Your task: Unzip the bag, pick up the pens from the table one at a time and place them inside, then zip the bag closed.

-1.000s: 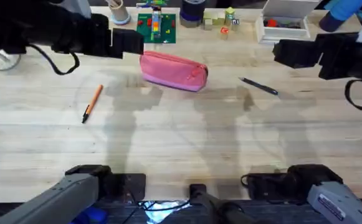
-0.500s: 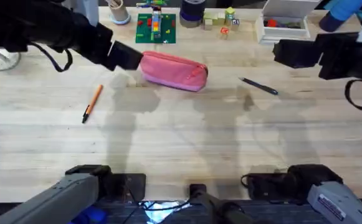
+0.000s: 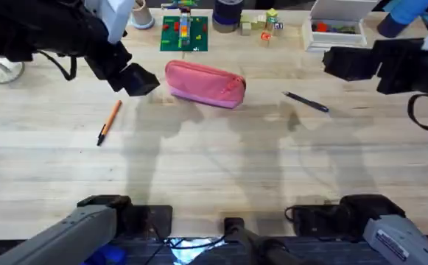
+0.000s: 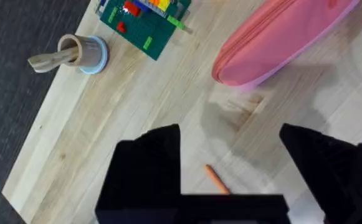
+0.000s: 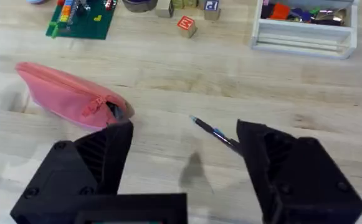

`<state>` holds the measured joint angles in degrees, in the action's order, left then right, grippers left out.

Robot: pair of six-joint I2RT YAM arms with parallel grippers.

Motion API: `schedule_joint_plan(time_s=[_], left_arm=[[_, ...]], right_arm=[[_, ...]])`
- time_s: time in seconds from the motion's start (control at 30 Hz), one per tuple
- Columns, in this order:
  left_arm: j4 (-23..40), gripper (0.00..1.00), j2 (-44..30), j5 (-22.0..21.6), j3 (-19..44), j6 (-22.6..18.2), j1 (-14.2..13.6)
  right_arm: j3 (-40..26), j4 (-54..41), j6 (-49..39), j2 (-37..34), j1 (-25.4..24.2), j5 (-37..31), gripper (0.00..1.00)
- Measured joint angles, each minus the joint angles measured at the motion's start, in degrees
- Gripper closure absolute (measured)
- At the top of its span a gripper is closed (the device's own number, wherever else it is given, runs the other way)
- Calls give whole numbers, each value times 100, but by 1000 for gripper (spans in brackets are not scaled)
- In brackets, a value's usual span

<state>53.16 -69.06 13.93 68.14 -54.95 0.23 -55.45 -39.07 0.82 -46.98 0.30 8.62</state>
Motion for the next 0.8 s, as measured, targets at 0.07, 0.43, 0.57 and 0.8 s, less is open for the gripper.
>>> schedule_joint_plan(time_s=[0.07,0.43,0.57,0.8], left_arm=[[-1,7,0,0,0,-45,2],[-67,7,-61,449,9,-567,193],[-95,7,-372,1163,20,-1036,575],[-148,7,-1018,2468,20,-1864,1110]], right_arm=[[1,0,0,0,0,0,5],[1,0,0,0,0,0,5],[0,-1,0,-2,0,0,5],[1,0,0,-2,0,0,5]])
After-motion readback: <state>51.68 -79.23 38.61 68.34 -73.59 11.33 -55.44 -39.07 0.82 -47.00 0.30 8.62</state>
